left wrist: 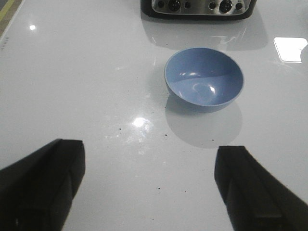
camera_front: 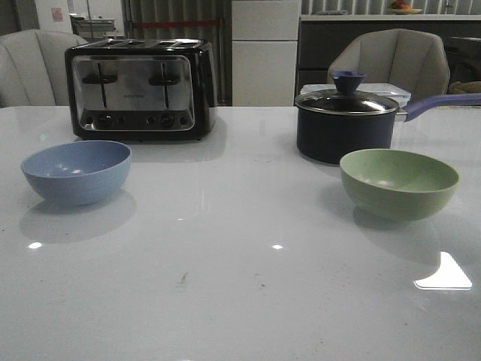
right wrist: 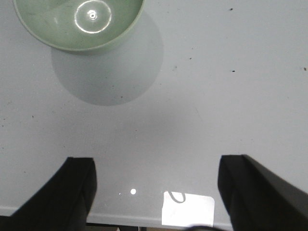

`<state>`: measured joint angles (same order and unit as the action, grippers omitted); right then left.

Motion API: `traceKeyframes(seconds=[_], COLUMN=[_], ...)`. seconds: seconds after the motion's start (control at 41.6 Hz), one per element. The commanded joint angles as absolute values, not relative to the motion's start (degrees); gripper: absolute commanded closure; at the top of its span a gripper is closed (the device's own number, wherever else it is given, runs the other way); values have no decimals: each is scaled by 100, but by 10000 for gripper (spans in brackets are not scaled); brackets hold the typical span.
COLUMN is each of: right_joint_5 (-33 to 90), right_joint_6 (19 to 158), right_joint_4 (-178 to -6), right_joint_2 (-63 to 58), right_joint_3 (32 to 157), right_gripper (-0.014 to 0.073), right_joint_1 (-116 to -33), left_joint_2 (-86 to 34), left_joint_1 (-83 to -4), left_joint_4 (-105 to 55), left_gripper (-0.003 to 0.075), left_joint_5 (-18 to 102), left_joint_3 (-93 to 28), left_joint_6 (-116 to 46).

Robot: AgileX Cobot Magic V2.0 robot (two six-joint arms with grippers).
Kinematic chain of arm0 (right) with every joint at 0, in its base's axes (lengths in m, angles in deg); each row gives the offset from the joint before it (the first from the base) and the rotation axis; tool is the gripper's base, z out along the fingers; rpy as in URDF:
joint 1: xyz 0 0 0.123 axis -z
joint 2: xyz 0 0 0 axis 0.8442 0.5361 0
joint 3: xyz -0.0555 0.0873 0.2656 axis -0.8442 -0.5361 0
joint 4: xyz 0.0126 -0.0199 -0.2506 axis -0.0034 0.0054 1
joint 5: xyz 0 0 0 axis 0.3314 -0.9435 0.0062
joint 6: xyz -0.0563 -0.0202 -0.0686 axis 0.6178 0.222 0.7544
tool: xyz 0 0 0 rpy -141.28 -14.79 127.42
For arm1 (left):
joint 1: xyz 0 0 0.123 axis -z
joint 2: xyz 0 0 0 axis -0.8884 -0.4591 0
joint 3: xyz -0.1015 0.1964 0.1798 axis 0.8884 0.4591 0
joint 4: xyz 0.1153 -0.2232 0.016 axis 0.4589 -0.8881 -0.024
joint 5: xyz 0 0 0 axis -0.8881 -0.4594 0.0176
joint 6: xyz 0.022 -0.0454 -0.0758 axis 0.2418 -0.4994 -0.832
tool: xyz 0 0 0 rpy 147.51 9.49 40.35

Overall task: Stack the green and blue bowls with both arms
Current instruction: 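Lower the right gripper onto the rim of the pale green bowl and grasp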

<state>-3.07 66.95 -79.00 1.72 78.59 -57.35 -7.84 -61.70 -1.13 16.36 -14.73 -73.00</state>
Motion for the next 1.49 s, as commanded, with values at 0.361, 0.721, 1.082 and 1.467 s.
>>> traceKeyframes(seconds=[0.361,0.721,1.082,1.467], right_joint_5=[-398,-444,-721,-941], right_joint_6=[7372,7719,7777,7939], right_joint_4=[-9032,-9463,-9500,-9500], right_joint_2=[2801,4304,4918,4932], right_joint_3=[10012,11133,11680,11680], right_gripper=[-31,-31,221,473], right_joint_1=[-5209,-5210,-5214,-5214], left_joint_2=[-811,-811,-811,-811], left_joint_1=[-6127,-6127,-6127,-6127], left_joint_4=[-132,-132,-132,-132], left_gripper=[106,106,106,106], left_joint_5=[2098,2098,2098,2098], left_joint_3=[-1624,-1624,-1624,-1624], left_joint_6=[-7310,-7310,-7310,-7310])
